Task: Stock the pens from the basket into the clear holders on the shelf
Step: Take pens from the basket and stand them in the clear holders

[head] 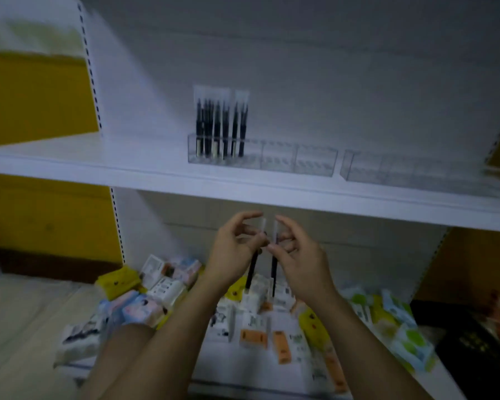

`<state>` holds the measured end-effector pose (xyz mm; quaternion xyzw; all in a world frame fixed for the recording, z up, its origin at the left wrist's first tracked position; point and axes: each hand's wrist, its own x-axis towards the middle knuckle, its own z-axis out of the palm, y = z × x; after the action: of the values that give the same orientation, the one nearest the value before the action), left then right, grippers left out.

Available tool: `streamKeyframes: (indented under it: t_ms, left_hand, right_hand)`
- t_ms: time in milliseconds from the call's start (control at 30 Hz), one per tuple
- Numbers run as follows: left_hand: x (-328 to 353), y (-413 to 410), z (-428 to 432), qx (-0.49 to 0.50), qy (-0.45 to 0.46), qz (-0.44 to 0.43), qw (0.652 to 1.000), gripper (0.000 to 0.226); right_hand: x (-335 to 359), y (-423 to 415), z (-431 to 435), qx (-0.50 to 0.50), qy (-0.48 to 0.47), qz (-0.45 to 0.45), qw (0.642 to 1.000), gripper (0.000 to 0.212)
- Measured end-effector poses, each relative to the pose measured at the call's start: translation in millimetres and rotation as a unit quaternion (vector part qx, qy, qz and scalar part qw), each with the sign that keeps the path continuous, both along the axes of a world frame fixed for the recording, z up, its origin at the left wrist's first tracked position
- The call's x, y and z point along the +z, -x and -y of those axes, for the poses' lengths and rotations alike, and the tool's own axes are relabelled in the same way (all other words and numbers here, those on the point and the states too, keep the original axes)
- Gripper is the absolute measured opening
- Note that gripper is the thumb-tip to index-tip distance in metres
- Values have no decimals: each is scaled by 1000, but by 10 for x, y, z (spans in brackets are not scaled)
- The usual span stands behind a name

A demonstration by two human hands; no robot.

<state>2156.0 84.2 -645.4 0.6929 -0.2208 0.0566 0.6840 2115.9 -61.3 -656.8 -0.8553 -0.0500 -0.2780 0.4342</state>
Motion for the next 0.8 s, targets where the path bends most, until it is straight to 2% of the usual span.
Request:
streamKeyframes:
  t_ms: [233,400,567,800]
  left_hand:
    - [810,22,-230,31,-6,121,992,30]
    - [1280,-118,-361,61,2,166,984,26]
    - [1696,-397,-465,89,-21,220,971,30]
    - [2178,-803,-491,152,-79,298,939,25]
  right_hand:
    - [766,-28,-157,33,3,88,996,42]
    - [1210,-197,-252,38,-20,127,991,42]
    - [1613,-495,-350,54,-47,178,982,45]
    - [2060,-958,-423,55,-68,218,972,39]
